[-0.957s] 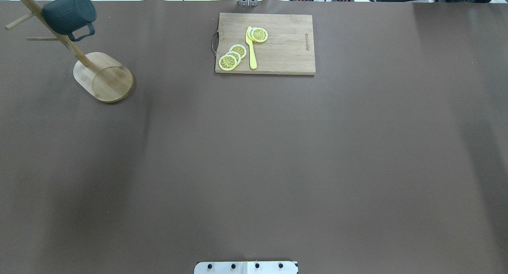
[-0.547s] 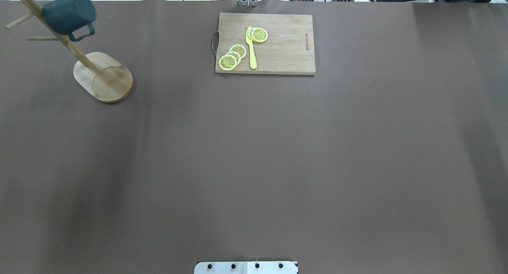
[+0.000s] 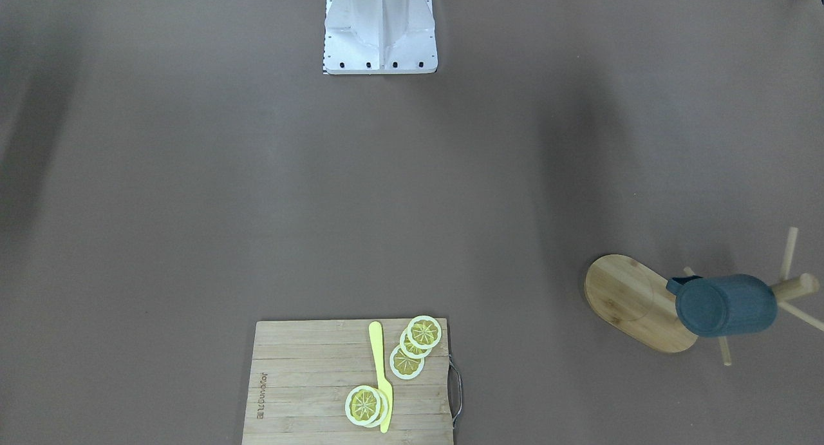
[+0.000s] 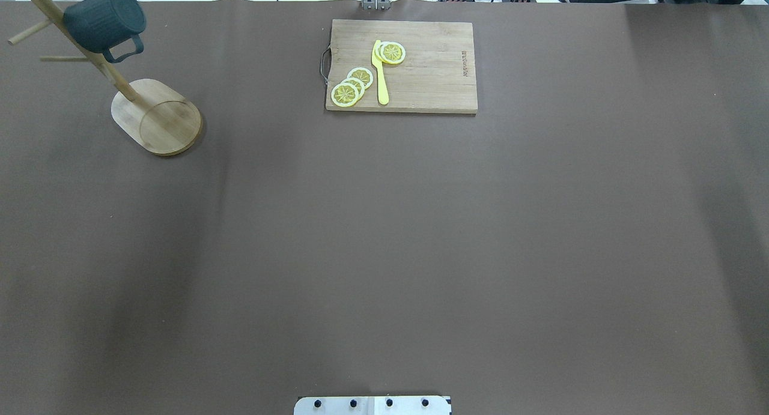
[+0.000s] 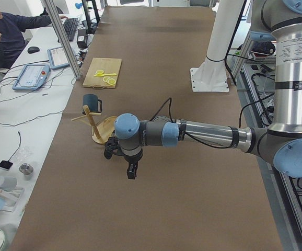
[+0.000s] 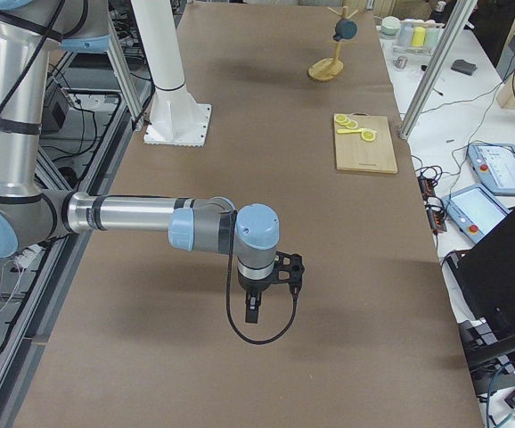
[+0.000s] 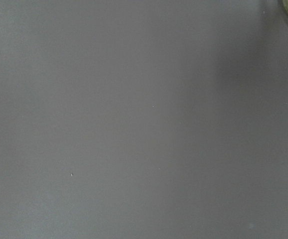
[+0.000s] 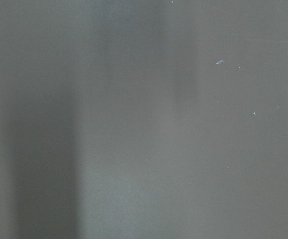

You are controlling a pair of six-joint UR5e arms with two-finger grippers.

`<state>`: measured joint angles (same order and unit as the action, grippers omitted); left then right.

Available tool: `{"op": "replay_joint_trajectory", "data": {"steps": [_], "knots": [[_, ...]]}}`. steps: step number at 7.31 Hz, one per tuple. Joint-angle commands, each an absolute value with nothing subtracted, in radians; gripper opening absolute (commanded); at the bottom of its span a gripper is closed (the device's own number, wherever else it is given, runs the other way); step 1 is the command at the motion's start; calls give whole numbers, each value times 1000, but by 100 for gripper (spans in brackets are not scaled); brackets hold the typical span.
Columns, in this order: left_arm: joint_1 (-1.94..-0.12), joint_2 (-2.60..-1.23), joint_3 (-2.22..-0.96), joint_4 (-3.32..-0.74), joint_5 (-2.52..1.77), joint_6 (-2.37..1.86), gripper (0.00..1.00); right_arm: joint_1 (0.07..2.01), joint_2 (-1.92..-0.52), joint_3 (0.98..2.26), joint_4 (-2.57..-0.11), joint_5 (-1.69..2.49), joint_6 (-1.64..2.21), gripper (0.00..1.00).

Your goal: Hang cup on storage rack

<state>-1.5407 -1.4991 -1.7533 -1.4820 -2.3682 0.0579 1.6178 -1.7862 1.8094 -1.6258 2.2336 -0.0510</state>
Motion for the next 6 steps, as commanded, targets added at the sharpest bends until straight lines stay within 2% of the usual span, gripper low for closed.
{"op": "replay_joint_trajectory", "data": {"steps": [1, 2, 6], "knots": [[-1540, -1497, -1747, -1482, -2368, 57, 98, 1618, -1795, 1764, -1507, 2204, -48, 100], [-1540, -1497, -1744, -1482, -2368, 57, 98, 1618, -1792, 1722, -1474, 2218, -48, 100], [-1540, -1489, -1746, -1480, -2370, 57, 98, 1618, -1801, 1718, -1394, 2181, -57, 100]]}}
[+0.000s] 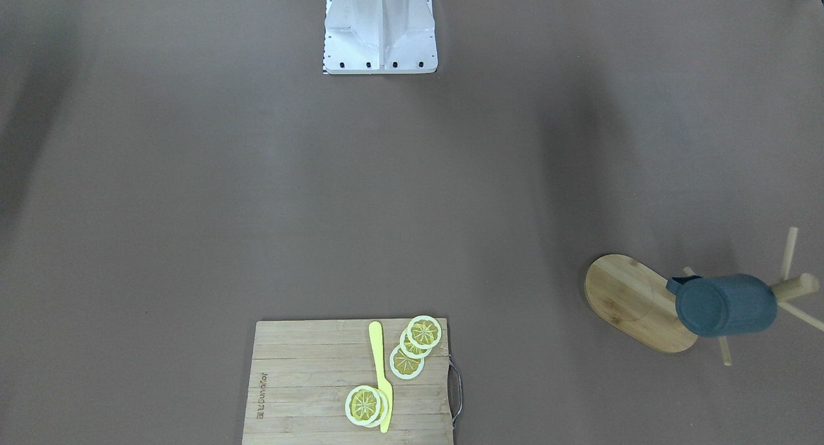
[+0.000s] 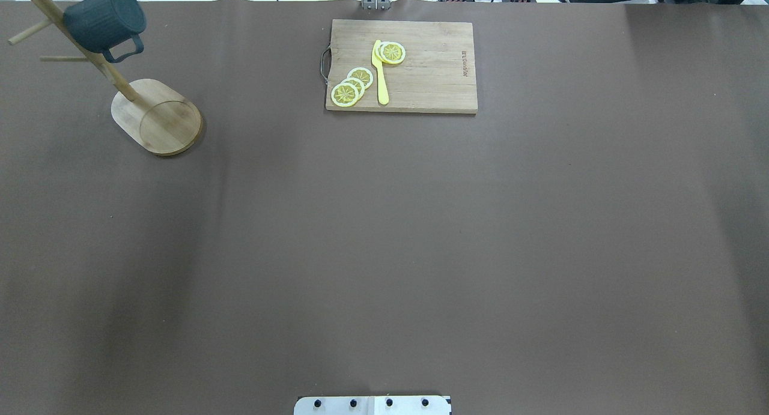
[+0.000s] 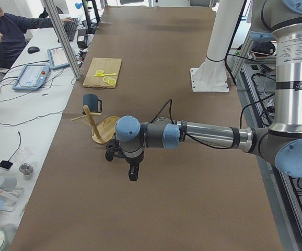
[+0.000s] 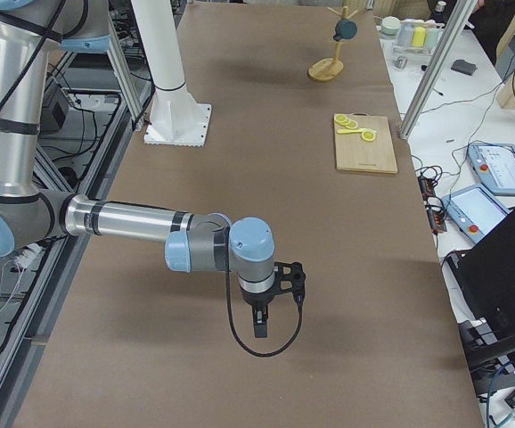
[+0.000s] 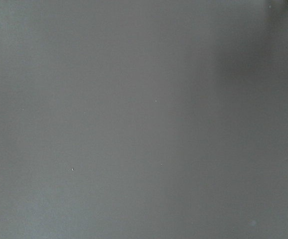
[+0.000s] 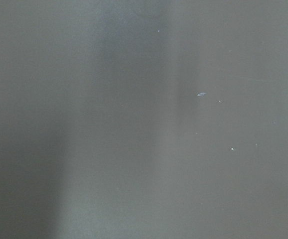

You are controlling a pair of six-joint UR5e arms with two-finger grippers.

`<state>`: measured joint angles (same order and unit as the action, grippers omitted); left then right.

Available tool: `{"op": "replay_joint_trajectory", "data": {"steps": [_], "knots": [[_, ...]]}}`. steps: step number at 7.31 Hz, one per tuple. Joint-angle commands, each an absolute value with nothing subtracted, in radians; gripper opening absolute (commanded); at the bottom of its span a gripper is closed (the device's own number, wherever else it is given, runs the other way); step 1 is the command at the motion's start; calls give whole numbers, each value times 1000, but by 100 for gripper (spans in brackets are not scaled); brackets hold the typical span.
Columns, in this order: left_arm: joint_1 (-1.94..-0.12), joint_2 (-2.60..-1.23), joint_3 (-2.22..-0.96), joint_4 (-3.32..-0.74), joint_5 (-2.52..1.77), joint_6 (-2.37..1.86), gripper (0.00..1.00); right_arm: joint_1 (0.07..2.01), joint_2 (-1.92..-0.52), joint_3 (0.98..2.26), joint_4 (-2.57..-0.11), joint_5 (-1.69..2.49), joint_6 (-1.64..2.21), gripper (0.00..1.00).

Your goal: Hang cup on storage rack

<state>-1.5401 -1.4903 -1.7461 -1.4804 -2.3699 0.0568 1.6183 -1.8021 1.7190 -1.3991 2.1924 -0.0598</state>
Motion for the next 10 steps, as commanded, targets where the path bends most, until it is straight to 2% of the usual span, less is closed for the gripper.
{"op": "replay_joint_trajectory", "data": {"steps": [1, 4, 7, 10], "knots": [[-1540, -1489, -1744, -1480, -2370, 57, 98, 1618, -1799, 1724, -1404, 2195, -48, 100], [-1540, -1488, -1738, -1480, -2370, 57, 98, 1618, -1793, 1729, -1408, 2275, -46, 100], [-1540, -1488, -1740, -1480, -2370, 57, 98, 1617, -1747, 1819, -1625, 2273, -46, 100], [-1540, -1488, -1740, -1480, -2370, 57, 98, 1617, -1749, 1835, -1643, 2275, -46, 100]]}}
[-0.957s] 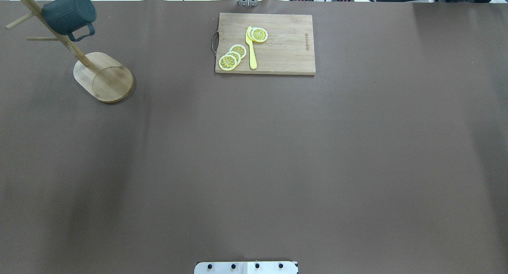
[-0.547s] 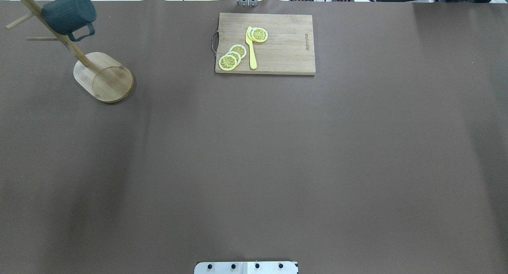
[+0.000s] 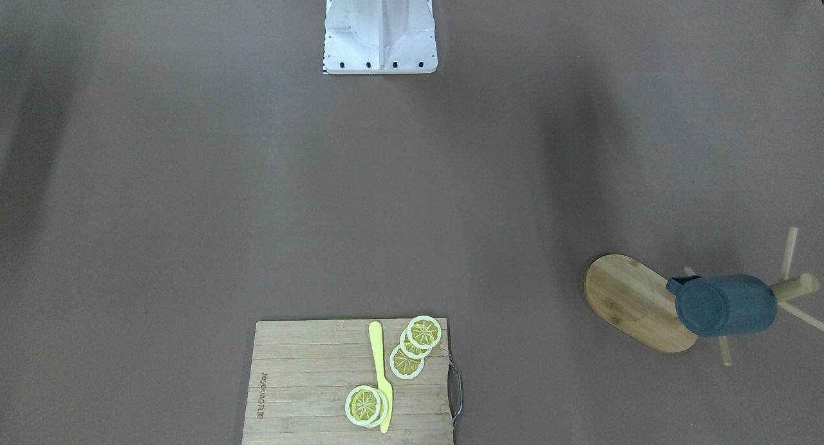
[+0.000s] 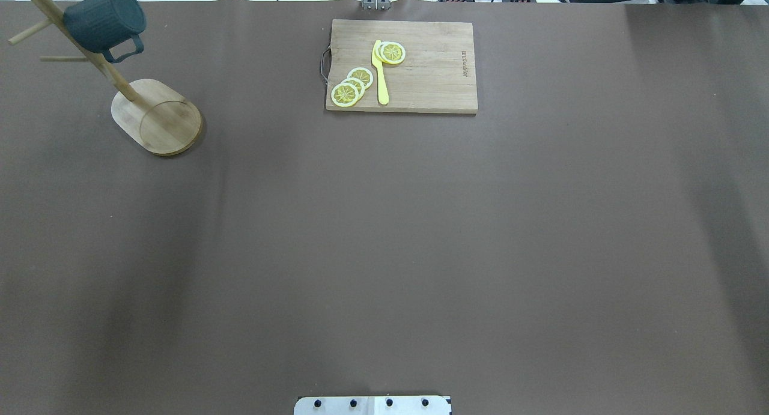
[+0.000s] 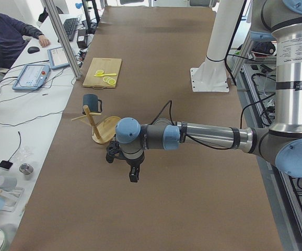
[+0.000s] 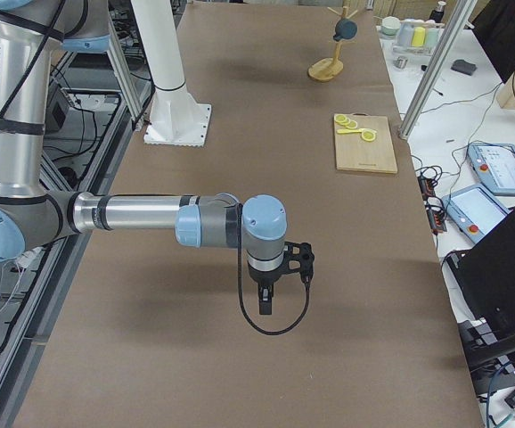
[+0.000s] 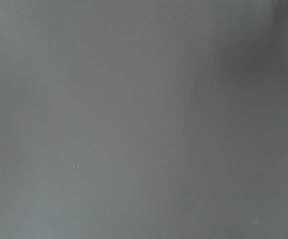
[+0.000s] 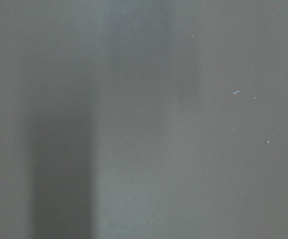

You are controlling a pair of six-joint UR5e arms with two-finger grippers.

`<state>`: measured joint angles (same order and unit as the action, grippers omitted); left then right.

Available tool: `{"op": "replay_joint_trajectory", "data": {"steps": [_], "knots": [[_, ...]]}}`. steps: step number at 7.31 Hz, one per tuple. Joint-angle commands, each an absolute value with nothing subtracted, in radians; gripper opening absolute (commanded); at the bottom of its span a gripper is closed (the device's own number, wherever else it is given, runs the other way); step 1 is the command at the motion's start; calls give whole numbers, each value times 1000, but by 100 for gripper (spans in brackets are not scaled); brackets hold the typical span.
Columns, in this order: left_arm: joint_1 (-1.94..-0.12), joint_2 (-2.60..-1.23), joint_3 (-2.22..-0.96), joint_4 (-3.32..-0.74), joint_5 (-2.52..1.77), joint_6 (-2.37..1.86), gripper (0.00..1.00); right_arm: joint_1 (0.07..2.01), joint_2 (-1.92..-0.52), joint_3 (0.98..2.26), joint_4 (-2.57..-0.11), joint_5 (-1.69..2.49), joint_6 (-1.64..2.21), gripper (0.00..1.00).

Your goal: Hang cup on storage rack

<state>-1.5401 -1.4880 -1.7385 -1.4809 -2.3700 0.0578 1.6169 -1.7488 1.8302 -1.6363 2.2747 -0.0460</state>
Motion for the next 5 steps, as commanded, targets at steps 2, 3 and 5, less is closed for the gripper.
{"op": "replay_joint_trajectory", "data": {"steps": [2, 3, 5], "knots": [[-1540, -1488, -1738, -1480, -2370, 57, 98, 1617, -1747, 1839, -1641, 2276, -48, 100], [-1540, -1488, -1738, -1480, -2370, 57, 98, 1617, -1747, 1839, -1640, 2276, -49, 100], [-1540, -1488, -1738, -1480, -2370, 57, 98, 1617, -1747, 1861, -1640, 2275, -55, 100]]}}
